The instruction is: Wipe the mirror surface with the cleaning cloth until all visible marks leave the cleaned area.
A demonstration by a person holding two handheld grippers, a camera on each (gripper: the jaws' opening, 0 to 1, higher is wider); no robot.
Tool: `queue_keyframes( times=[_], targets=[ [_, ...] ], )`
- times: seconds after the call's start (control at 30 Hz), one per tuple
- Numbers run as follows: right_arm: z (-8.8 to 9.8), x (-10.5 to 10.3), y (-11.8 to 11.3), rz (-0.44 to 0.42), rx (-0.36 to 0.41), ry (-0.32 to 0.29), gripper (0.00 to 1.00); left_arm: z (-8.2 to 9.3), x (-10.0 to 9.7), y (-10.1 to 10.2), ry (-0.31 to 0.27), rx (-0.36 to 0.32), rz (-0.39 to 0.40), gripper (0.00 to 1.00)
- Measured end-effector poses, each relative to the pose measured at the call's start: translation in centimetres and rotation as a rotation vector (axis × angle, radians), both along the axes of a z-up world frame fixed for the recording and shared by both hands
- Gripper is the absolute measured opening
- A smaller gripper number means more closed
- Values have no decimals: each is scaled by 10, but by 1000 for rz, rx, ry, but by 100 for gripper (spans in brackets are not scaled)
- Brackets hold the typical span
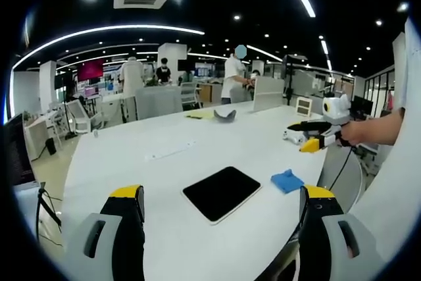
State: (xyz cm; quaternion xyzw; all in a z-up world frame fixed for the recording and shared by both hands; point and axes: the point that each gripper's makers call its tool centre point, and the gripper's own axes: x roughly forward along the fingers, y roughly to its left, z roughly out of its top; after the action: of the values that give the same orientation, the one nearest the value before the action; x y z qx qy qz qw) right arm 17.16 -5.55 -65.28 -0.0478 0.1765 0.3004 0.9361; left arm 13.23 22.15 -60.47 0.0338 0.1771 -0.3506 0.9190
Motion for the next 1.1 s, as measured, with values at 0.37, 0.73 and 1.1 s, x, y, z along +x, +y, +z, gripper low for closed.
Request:
queue_keyframes(
  times=[0.37, 0.73, 1.1],
  targets=[
    [-13, 4, -17, -28, -28, -3, 92, 3, -4, -10, -9, -9, -15, 99],
    [-46, 7, -38, -44, -81, 44, 79, 4, -5, -11, -13, 1, -17, 98],
    [-88, 4, -58, -58, -150, 101, 60, 1, -6, -15, 5, 22, -28, 98]
  ],
)
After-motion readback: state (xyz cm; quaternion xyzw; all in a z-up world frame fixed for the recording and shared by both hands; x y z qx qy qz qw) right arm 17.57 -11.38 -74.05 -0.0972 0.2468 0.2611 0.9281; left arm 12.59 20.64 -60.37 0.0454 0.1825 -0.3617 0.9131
